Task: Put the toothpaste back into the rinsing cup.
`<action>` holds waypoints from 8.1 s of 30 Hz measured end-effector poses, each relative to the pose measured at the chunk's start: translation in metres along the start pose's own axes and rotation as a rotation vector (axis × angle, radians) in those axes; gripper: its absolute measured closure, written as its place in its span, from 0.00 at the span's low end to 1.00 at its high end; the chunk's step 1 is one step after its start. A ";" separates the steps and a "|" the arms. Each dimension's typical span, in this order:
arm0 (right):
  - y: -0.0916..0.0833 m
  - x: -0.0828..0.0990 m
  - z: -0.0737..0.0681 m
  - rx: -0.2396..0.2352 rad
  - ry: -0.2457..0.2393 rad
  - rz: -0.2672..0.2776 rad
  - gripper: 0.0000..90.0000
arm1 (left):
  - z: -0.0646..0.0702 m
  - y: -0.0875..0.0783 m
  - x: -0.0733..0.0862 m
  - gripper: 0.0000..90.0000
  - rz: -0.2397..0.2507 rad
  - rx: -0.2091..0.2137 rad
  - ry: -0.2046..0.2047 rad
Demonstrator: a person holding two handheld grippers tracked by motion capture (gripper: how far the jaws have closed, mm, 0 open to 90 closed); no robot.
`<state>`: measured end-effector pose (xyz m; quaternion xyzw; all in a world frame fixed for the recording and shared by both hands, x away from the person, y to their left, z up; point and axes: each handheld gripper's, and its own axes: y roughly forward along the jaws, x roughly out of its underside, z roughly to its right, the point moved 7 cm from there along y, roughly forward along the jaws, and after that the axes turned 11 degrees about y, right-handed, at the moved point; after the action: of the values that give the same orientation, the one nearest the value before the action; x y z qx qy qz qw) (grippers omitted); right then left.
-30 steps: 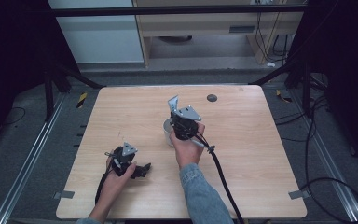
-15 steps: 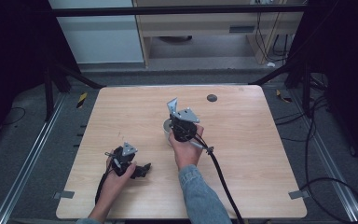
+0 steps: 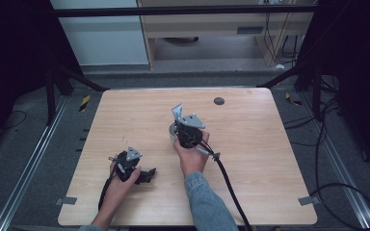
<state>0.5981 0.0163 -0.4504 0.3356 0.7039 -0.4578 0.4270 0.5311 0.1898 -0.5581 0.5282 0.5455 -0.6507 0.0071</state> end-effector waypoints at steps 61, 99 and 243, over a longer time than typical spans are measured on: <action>0.016 -0.006 -0.008 -0.021 -0.029 -0.054 0.85 | 0.000 0.000 0.000 0.00 0.000 0.000 0.000; 0.015 -0.011 -0.004 -0.029 -0.021 -0.055 0.75 | 0.000 0.000 0.000 0.00 0.000 0.000 0.000; -0.101 0.097 0.246 0.235 0.053 -0.379 0.11 | 0.001 0.001 -0.001 0.00 -0.001 -0.007 -0.006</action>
<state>0.5428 -0.2405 -0.5555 0.2566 0.7072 -0.5998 0.2725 0.5314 0.1888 -0.5580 0.5258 0.5481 -0.6504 0.0103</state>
